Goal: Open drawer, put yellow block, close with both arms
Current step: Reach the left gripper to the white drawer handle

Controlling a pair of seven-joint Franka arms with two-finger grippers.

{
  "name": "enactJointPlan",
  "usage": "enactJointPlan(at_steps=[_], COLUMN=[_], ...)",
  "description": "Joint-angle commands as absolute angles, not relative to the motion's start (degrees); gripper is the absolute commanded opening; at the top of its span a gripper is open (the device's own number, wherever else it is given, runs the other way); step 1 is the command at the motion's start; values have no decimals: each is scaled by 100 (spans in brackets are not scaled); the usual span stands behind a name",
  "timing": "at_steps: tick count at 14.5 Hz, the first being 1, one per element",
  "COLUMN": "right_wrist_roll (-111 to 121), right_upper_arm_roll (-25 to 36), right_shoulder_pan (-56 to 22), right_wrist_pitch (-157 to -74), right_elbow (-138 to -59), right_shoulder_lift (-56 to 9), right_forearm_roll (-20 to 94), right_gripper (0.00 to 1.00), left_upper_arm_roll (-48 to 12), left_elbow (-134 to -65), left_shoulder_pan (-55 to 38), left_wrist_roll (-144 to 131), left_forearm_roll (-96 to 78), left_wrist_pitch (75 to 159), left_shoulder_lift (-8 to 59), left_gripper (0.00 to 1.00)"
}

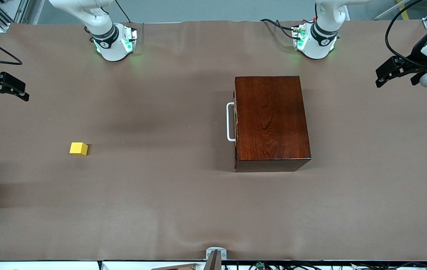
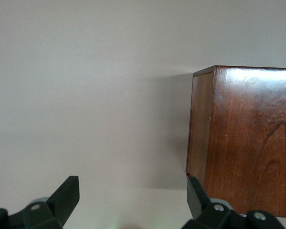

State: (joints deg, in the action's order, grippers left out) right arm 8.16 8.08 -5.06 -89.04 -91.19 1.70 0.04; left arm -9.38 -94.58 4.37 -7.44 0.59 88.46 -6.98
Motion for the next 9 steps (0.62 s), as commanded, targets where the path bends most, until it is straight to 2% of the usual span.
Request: enactJointPlan(at_steps=[1, 5, 7, 9], right_wrist_roll=[747, 747, 747, 747], right_upper_arm_roll=[791, 791, 791, 791], right_shoulder_pan=[-466, -457, -457, -457], right_wrist_pitch=[-8903, -8903, -8903, -8903], right_elbow=[-9097, -9097, -9097, -9097], right_shoulder_lift=[167, 158, 158, 158], right_forearm_roll=[70, 70, 70, 70], right_gripper=[100, 100, 100, 100], left_upper_arm_roll=[-976, -993, -1299, -1869], left_elbow=[-9316, -9168, -9097, -9080], left_shoulder_pan=[492, 440, 378, 369], left_wrist_roll=[-580, -685, -721, -764], left_forearm_roll=[9, 0, -35, 8], left_wrist_pitch=[8719, 8719, 8719, 8780], left_shoulder_lift=[-659, -555, -352, -98], left_gripper=[100, 100, 100, 100])
